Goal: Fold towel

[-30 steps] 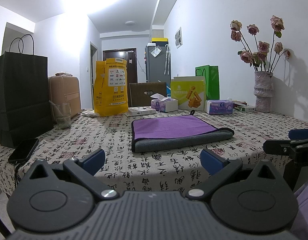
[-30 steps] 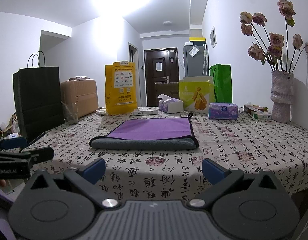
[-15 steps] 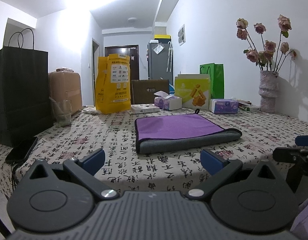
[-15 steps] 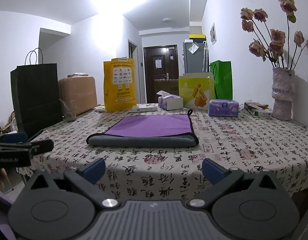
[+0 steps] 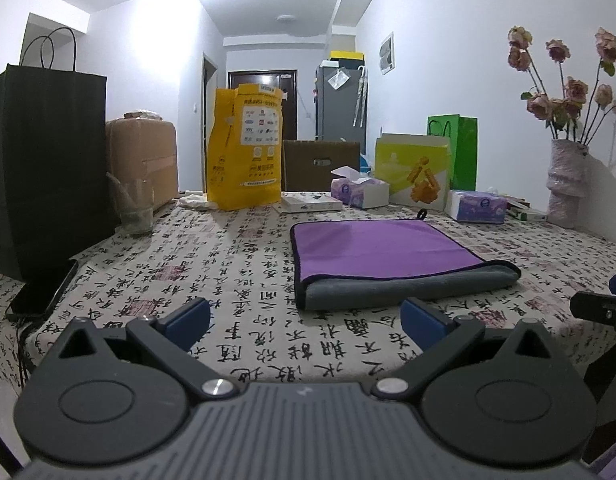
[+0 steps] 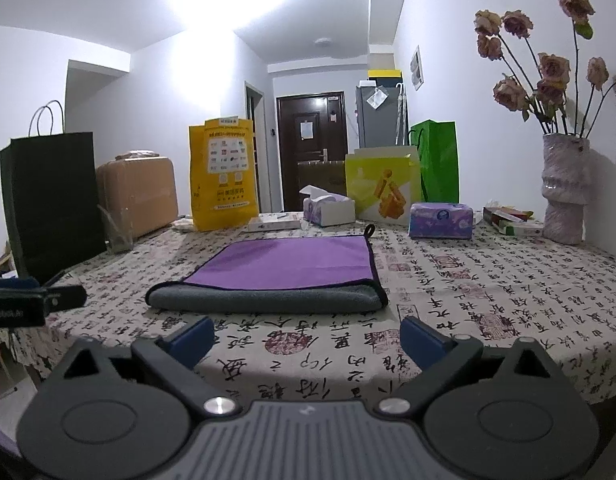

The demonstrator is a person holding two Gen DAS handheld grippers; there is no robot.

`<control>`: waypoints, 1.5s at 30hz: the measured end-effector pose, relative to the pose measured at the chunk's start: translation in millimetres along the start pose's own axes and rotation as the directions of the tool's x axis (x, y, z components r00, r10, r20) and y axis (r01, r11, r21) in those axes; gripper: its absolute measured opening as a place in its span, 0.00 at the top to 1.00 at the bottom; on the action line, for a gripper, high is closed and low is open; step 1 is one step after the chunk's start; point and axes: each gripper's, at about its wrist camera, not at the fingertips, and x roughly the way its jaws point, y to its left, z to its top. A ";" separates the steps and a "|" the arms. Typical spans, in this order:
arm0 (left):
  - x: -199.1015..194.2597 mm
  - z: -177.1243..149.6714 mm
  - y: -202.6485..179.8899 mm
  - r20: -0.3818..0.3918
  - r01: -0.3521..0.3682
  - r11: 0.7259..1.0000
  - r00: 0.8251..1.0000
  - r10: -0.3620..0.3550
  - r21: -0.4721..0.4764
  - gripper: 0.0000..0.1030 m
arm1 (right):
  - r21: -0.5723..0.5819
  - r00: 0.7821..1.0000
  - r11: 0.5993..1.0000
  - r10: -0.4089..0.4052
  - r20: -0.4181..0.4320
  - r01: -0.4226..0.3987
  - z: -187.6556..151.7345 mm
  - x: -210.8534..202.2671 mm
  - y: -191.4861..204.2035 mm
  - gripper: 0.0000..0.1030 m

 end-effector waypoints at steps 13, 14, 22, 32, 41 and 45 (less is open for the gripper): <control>70.2 13.9 -0.3 -0.031 0.118 0.993 0.993 -0.118 0.017 0.15 | -0.060 0.999 0.998 -0.030 0.036 0.032 10.3 57.1 -25.3 0.10; 76.8 14.2 -0.2 -0.040 0.136 0.991 0.990 -0.135 0.020 0.17 | -0.067 0.999 0.997 -0.027 0.031 0.029 10.8 62.0 -27.6 0.11; 124.0 16.1 2.4 -0.116 0.152 0.988 0.982 -0.149 0.016 0.24 | -0.098 1.000 0.995 -0.009 -0.002 0.009 17.2 102.0 -49.9 0.12; 160.3 18.1 10.1 -0.207 0.213 0.977 0.956 -0.208 0.002 0.54 | -0.088 0.990 0.992 0.082 -0.114 -0.092 34.4 156.2 -75.3 0.52; 172.3 21.9 14.3 -0.254 0.193 0.981 0.949 -0.185 0.008 0.94 | -0.060 0.965 0.985 0.147 -0.216 -0.164 33.8 180.7 -80.5 0.84; 172.2 26.6 11.2 -0.250 0.201 0.978 0.951 -0.183 0.046 0.94 | -0.082 0.964 0.985 0.127 -0.233 -0.150 35.0 184.0 -79.0 0.96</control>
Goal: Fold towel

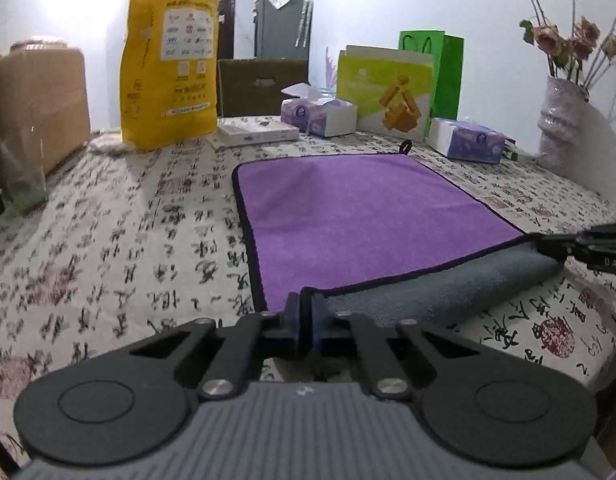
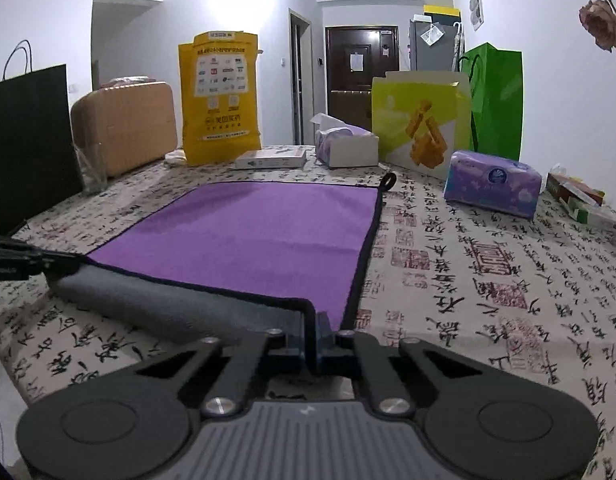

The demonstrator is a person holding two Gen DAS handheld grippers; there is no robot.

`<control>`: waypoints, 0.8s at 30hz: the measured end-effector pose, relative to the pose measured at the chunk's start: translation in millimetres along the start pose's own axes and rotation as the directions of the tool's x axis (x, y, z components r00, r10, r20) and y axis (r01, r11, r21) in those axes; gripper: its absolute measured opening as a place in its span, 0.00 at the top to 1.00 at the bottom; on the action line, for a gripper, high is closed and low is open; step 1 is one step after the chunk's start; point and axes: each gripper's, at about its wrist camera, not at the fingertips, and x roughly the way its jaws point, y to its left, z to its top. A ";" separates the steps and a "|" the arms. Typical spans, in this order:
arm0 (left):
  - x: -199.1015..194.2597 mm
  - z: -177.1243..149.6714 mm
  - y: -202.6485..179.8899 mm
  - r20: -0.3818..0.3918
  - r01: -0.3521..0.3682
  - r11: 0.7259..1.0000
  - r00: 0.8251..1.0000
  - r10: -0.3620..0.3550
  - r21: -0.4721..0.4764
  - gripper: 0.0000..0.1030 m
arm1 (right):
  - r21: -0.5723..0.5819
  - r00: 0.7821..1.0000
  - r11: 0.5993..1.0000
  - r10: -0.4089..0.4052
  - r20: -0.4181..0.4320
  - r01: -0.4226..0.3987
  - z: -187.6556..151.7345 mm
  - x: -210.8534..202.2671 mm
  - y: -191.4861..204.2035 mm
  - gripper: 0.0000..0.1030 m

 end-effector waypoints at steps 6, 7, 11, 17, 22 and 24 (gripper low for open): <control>7.0 17.2 -0.2 0.049 -0.021 0.999 0.999 0.020 0.024 0.95 | -0.058 1.000 0.998 -0.026 0.016 0.027 11.4 4.6 1.7 0.96; 9.6 20.9 0.4 0.051 -0.023 0.999 0.998 0.022 0.023 0.95 | -0.060 0.999 0.998 -0.032 0.019 0.033 13.9 6.0 -0.1 0.96; 19.7 37.9 3.1 0.077 -0.033 0.999 0.997 0.031 0.025 0.95 | -0.082 0.999 0.996 -0.042 0.032 0.045 25.2 11.8 -4.7 0.96; 41.8 66.6 9.2 0.099 -0.037 0.999 0.995 0.034 0.036 0.95 | -0.140 0.997 0.987 -0.068 0.040 0.073 44.0 31.9 -8.1 0.96; 67.1 90.2 21.9 0.076 -0.030 0.999 0.997 0.028 0.028 0.95 | -0.155 0.997 0.986 -0.062 0.053 0.069 68.2 52.8 -18.1 0.96; 77.1 99.6 26.2 0.078 -0.028 0.999 0.997 0.025 0.035 0.95 | -0.158 0.997 0.985 -0.059 0.055 0.067 79.5 63.6 -23.1 0.96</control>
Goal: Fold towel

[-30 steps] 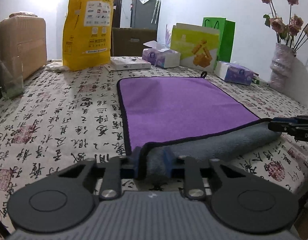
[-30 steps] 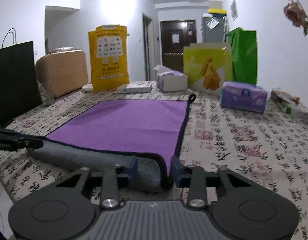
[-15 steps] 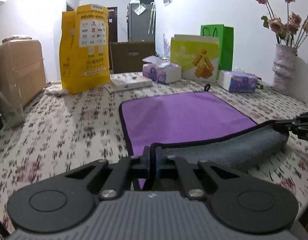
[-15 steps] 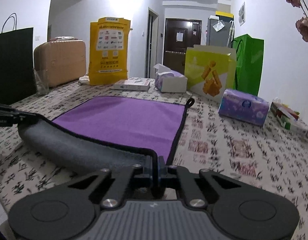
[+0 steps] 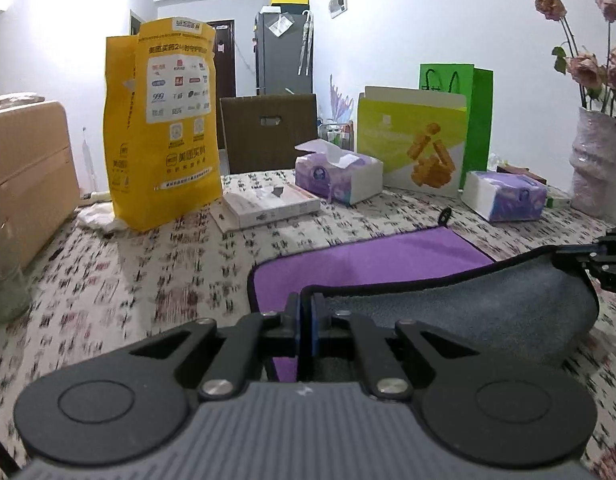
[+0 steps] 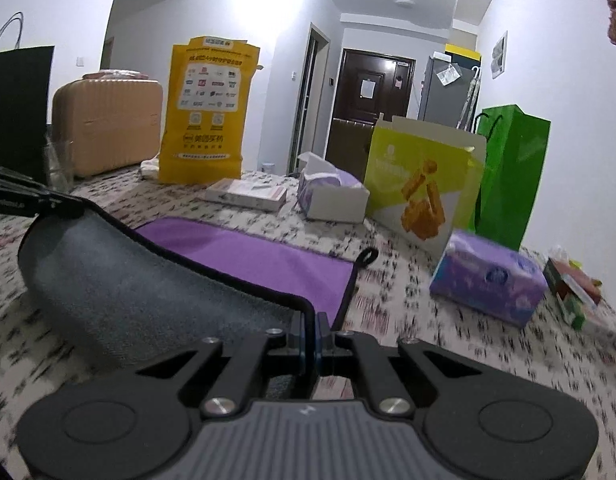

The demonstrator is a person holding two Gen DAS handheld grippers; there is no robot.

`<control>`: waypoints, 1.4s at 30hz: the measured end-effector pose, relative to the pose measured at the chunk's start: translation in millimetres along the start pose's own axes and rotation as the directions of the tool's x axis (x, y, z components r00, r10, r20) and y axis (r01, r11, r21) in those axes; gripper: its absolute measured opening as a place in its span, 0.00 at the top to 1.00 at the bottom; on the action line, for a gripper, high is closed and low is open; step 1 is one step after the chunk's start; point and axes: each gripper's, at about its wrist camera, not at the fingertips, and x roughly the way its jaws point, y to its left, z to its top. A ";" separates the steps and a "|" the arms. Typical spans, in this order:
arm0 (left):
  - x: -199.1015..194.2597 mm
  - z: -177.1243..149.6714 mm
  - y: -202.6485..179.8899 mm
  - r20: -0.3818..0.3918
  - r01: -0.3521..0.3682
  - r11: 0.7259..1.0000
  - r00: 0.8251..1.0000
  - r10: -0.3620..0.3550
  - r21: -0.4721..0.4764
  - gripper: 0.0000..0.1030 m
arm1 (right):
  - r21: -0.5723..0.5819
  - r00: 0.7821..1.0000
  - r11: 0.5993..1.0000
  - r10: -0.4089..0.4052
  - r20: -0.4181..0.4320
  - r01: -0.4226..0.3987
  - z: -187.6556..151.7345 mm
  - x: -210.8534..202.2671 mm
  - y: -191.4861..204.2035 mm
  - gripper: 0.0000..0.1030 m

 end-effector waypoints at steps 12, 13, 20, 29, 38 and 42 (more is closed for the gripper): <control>73.2 39.1 16.2 -0.015 -0.007 0.999 1.000 0.008 0.054 0.95 | -0.055 0.999 0.998 -0.002 -0.035 0.000 33.5 78.4 -23.5 0.96; 77.8 40.8 17.6 -0.016 -0.007 0.998 1.000 0.008 0.055 0.95 | -0.057 0.999 0.998 0.001 -0.037 -0.003 35.6 83.9 -25.5 0.96; 110.9 44.9 25.8 -0.035 -0.018 0.997 0.999 0.021 0.070 0.95 | -0.085 0.999 0.996 0.006 -0.050 -0.011 42.8 123.1 -33.0 0.96; 146.2 41.0 36.0 -0.070 -0.019 0.998 0.997 0.023 0.059 0.95 | -0.098 0.998 0.995 0.023 -0.061 -0.029 47.5 162.2 -43.8 0.96; 164.9 30.9 49.8 -0.126 0.006 1.000 0.992 -0.007 -0.012 0.82 | -0.029 0.993 0.998 0.048 -0.108 -0.052 46.0 182.5 -61.3 0.74; 170.2 30.0 61.2 -0.156 0.015 0.996 0.987 -0.029 -0.087 0.42 | 0.023 0.993 0.999 0.034 -0.116 -0.031 45.0 183.4 -69.1 0.44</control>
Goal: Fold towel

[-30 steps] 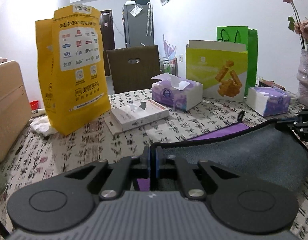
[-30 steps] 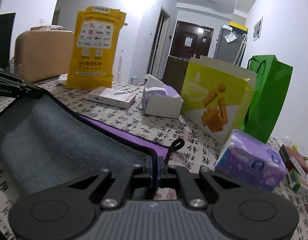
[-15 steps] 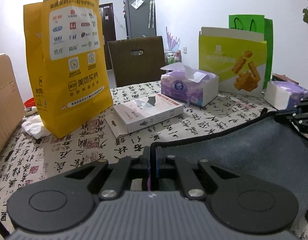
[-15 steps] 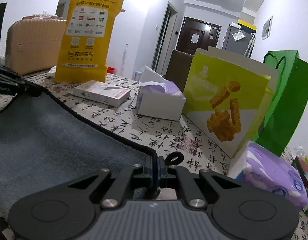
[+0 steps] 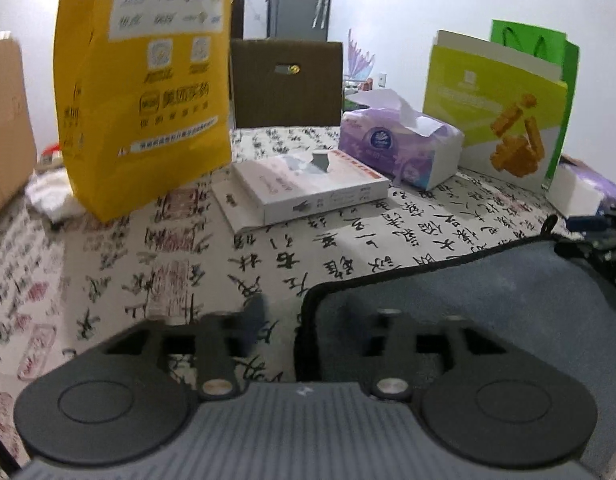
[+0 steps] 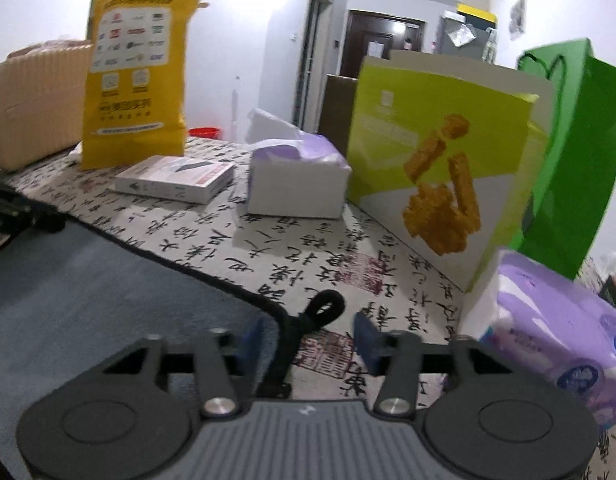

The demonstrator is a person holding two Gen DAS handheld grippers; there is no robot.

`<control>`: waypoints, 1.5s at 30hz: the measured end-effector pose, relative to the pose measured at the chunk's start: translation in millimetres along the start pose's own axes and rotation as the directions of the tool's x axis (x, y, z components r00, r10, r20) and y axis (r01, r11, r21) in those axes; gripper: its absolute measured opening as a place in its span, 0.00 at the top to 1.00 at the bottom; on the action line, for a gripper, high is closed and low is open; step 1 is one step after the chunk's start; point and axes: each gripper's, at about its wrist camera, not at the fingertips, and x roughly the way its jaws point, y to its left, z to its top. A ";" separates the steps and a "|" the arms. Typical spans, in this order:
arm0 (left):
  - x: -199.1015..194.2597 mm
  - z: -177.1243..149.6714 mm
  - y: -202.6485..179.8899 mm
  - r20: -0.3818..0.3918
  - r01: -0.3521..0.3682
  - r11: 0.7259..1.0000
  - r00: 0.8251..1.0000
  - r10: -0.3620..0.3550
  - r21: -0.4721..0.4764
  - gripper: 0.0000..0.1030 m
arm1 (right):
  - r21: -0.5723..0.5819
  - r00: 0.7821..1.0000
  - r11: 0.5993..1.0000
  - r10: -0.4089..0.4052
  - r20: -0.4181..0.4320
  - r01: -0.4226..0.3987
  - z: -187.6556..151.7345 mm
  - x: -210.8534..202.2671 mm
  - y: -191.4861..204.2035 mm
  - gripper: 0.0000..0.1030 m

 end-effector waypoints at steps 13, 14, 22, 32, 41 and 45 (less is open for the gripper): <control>-1.4 -2.1 2.0 0.003 0.093 0.995 0.996 -0.093 -0.019 0.03 | 0.011 0.997 0.998 -0.059 0.044 0.059 -1.2 -7.6 -0.7 0.06; -2.2 -2.4 2.4 0.010 0.096 0.995 0.995 -0.095 -0.023 0.03 | 0.024 0.997 0.998 -0.059 0.041 0.058 -1.3 -7.3 -2.8 0.06; -4.7 -1.8 8.9 0.027 0.104 0.992 0.994 -0.102 -0.067 0.00 | 0.166 0.999 0.986 -0.029 0.043 0.022 -3.7 -6.6 -27.0 0.09; -12.7 2.5 -2.6 0.024 0.001 1.000 1.000 -0.001 -0.019 0.00 | 0.168 0.998 0.984 -0.063 0.029 0.058 -3.7 -13.1 -25.1 0.08; -66.5 7.0 -22.2 0.084 -0.008 0.999 0.996 0.004 0.043 0.00 | 0.191 0.998 0.980 -0.062 -0.009 0.062 -1.7 -43.2 -12.3 0.08; -91.7 4.9 -26.1 0.104 -0.010 1.000 0.995 0.007 0.025 0.00 | 0.213 0.999 0.976 -0.053 0.009 0.050 -1.2 -66.2 -5.3 0.08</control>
